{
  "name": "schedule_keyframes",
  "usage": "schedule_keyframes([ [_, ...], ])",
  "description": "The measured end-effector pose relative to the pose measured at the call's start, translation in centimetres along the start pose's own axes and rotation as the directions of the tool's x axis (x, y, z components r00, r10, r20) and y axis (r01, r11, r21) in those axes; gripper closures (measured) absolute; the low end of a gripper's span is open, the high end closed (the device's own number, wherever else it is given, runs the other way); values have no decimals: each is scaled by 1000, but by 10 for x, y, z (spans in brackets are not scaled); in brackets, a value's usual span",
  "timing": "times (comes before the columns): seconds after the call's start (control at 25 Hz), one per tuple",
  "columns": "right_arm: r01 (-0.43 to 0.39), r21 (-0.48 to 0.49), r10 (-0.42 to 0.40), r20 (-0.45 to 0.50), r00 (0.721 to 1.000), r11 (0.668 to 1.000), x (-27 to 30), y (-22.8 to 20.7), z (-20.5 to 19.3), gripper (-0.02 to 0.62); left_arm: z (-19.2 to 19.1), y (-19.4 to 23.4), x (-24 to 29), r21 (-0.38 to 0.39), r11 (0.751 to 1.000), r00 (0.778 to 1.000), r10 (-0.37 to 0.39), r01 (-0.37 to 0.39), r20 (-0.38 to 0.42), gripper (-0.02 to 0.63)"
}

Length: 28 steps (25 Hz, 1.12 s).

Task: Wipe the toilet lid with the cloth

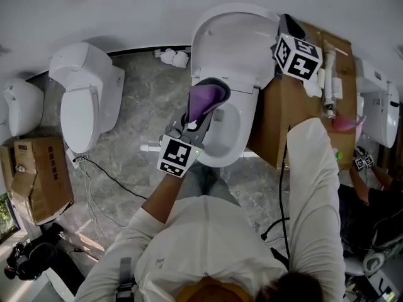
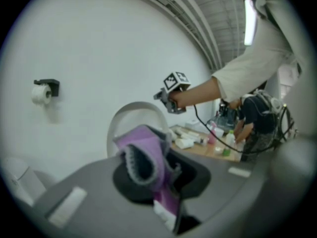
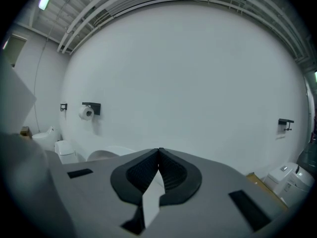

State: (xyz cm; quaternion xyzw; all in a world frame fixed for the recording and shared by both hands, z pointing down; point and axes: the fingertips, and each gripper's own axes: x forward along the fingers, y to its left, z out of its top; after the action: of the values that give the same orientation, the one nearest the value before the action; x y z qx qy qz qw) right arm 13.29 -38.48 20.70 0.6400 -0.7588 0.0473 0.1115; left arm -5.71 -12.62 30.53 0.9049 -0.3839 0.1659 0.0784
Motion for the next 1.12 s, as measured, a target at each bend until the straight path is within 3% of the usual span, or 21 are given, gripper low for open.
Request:
schedule_keyframes([
  [0.52, -27, 43, 28, -13, 1000, 999, -65, 31, -21, 583, 9, -25, -29, 19, 1000, 999, 7, -8, 33, 557],
  [1.12, -75, 132, 88, -94, 992, 988, -145, 71, -101, 583, 0, -45, -32, 15, 1000, 1000, -8, 7, 31, 557],
])
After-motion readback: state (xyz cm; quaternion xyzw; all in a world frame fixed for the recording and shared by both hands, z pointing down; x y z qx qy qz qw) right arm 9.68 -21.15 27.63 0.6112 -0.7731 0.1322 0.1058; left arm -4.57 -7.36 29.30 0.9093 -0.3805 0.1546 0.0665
